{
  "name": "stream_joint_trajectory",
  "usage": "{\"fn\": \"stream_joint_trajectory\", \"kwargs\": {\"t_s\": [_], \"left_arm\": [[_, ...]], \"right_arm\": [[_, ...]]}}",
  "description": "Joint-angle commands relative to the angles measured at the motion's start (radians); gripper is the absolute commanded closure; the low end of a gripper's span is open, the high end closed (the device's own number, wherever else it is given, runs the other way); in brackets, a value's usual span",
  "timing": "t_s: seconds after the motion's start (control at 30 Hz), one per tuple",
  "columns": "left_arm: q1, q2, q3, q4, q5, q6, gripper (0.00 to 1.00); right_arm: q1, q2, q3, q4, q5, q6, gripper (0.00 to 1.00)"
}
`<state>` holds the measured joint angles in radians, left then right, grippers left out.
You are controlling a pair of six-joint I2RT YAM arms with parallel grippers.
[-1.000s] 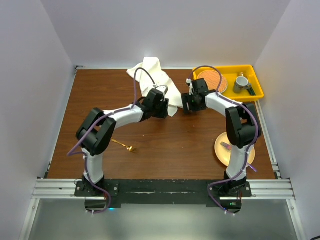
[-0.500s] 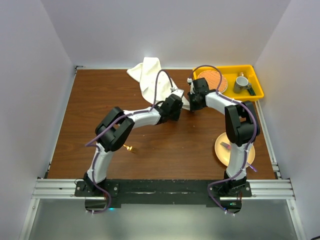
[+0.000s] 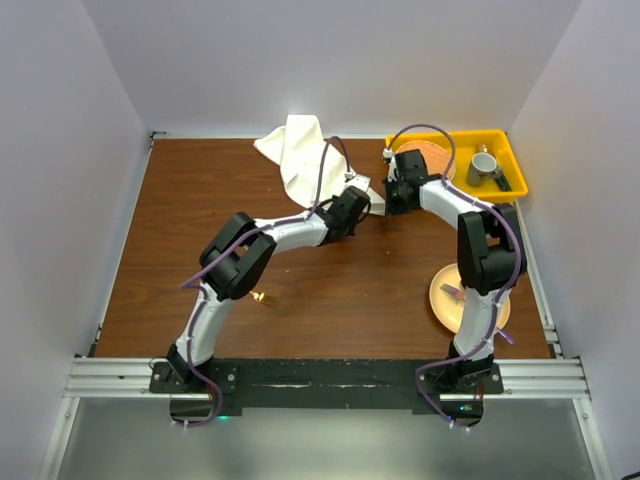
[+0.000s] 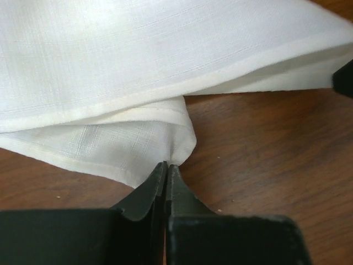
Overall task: Fold the napkin, place the utensils inside, and roll it up
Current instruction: Flatten the napkin out
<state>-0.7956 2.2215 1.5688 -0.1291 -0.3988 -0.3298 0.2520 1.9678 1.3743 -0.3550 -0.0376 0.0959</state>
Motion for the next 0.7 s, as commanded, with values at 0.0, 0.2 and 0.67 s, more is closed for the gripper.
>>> {"fn": "stream_joint_trajectory", "kwargs": {"t_s": [0.0, 0.2, 0.67], "left_arm": [[0.045, -0.086, 0.002, -0.193, -0.106, 0.035, 1.00], [0.120, -0.474, -0.099, -0.250, -0.233, 0.081, 1.00], [0.234, -1.198, -0.059, -0.088, -0.416, 0.408, 1.00]], "right_arm": [[0.000, -0.084, 0.098, -0.050, 0.033, -0.019, 1.00], [0.013, -0.216, 0.177, -0.160, 0.111, -0.036, 1.00], [0.170, -0.835, 0.313, -0.242, -0.011, -0.157, 1.00]]}}
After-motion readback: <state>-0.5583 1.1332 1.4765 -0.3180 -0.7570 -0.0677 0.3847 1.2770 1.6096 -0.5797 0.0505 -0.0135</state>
